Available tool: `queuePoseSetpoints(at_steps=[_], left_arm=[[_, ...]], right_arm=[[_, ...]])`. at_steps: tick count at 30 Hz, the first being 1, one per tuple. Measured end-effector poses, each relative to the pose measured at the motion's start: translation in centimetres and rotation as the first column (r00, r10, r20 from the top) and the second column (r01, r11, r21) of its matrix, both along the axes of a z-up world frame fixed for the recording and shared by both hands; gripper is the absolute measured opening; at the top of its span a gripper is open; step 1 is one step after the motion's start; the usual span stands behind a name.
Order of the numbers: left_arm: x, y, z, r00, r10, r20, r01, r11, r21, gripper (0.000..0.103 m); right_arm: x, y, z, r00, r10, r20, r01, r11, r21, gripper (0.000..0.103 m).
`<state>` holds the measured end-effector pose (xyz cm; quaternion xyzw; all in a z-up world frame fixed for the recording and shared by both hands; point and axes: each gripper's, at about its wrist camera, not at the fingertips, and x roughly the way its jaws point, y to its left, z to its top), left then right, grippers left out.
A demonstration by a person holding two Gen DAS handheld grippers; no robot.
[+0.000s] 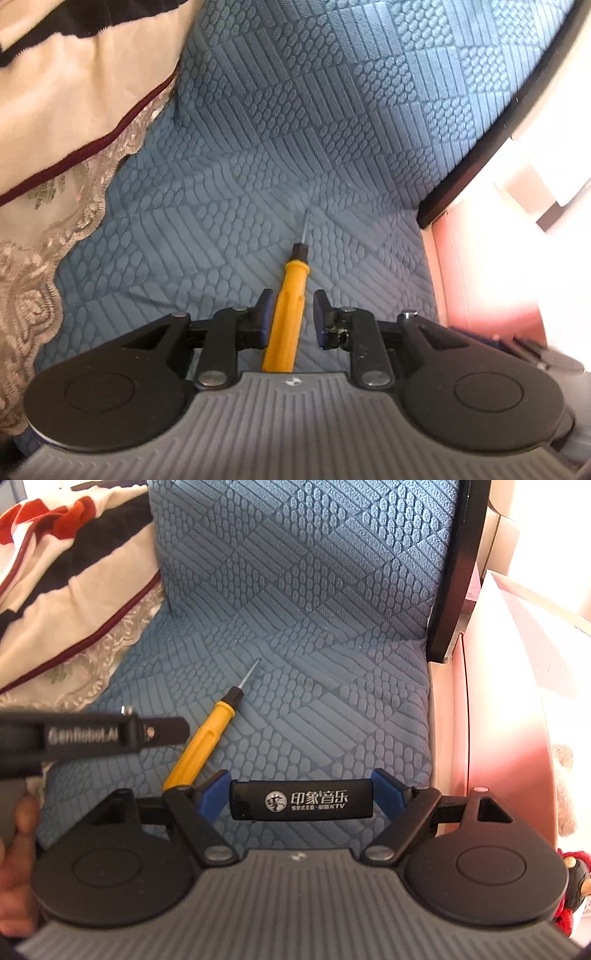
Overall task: Organize rigid objects
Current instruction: 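Lower the left tool onto the yellow screwdriver and close it while the right tool holds the USB stick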
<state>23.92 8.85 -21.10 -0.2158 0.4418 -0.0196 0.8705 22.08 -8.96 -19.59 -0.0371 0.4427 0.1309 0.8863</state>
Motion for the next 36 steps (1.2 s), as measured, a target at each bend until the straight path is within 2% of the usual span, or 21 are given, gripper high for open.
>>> queuePoseSetpoints(at_steps=[2,5,9,12,16,21,25,28,33,36], left_arm=[[0.6,0.2,-0.1,1.0,0.004,-0.002,-0.004,1.0,-0.005,0.027],[1.2,0.2,-0.1,1.0,-0.015,0.018,0.014,1.0,0.012,0.037],[1.9,0.0,-0.4,0.999,-0.024,0.025,0.023,0.999,0.043,0.037],[2.3,-0.8,-0.8,0.998,-0.057,-0.001,0.056,0.992,0.114,0.037],[2.5,-1.8,-1.2,0.994,-0.111,0.0,0.109,0.98,0.164,0.037],[3.1,-2.8,-2.7,0.992,-0.121,-0.029,0.125,0.969,0.213,0.037],[3.5,-4.5,-3.2,0.987,-0.154,-0.035,0.157,0.936,0.316,0.033],[3.4,-4.8,-3.5,0.988,-0.15,-0.036,0.153,0.92,0.361,0.022],[3.2,-4.6,-3.4,0.991,-0.126,-0.036,0.13,0.921,0.367,0.021],[2.8,-4.2,-2.9,0.993,-0.115,-0.018,0.114,0.932,0.343,0.021]], right_arm=[[0.0,0.0,-0.3,1.0,0.007,0.012,-0.006,1.0,-0.014,0.084],[0.2,0.1,-1.0,1.0,0.007,0.028,-0.006,0.999,-0.04,0.084],[1.1,-0.4,-1.8,1.0,-0.019,0.008,0.019,0.999,-0.026,0.084],[1.4,-0.6,-2.3,1.0,-0.031,0.005,0.031,0.999,-0.041,0.085],[1.2,-0.6,-3.2,1.0,-0.025,0.008,0.026,0.996,-0.091,0.085],[1.1,-1.0,-3.3,0.999,-0.047,0.0,0.047,0.997,-0.054,0.085],[1.2,-1.6,-3.4,0.997,-0.071,-0.024,0.071,0.997,-0.007,0.085],[1.0,-1.5,-3.4,0.997,-0.074,-0.015,0.074,0.997,-0.008,0.085],[0.6,-0.7,-3.3,0.997,-0.072,0.03,0.074,0.996,-0.056,0.085],[0.6,-0.5,-3.0,0.997,-0.071,0.016,0.072,0.996,-0.056,0.085]])
